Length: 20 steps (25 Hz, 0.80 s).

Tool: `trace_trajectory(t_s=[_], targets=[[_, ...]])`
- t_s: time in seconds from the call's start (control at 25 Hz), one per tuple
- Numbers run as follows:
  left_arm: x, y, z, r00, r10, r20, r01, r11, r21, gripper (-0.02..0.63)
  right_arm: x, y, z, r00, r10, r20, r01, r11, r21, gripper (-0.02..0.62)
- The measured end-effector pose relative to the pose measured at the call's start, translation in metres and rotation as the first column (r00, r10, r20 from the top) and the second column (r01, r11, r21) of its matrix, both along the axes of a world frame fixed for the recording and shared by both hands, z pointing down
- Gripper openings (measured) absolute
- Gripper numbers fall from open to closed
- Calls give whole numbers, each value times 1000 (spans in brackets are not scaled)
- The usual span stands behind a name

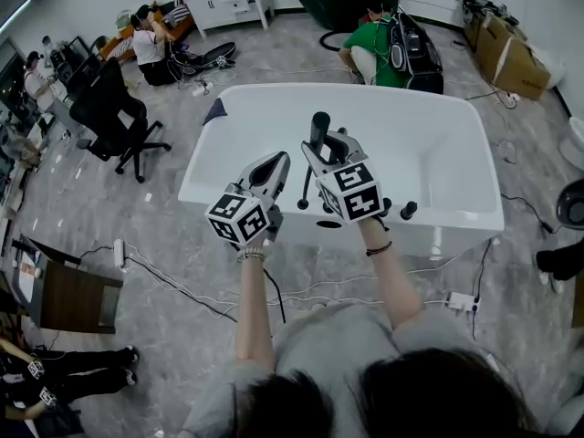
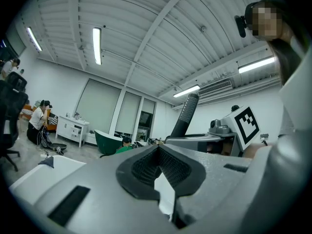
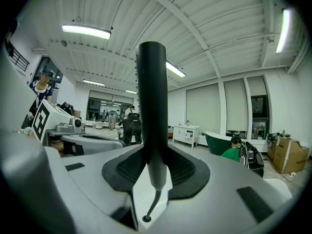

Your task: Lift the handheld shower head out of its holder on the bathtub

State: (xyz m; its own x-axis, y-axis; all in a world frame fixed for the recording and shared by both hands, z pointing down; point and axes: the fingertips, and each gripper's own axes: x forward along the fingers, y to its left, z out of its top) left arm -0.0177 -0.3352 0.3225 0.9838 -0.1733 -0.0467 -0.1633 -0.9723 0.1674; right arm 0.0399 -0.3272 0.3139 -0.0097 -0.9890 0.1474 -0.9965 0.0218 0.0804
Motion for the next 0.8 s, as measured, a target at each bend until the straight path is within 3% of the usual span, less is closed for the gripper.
trace_trajectory(t_s=[0.8], targets=[[-2, 4, 13, 1000, -3, 15, 3, 1000, -17, 5, -4, 1, 10, 1000, -7, 13, 7, 1000, -3, 132]])
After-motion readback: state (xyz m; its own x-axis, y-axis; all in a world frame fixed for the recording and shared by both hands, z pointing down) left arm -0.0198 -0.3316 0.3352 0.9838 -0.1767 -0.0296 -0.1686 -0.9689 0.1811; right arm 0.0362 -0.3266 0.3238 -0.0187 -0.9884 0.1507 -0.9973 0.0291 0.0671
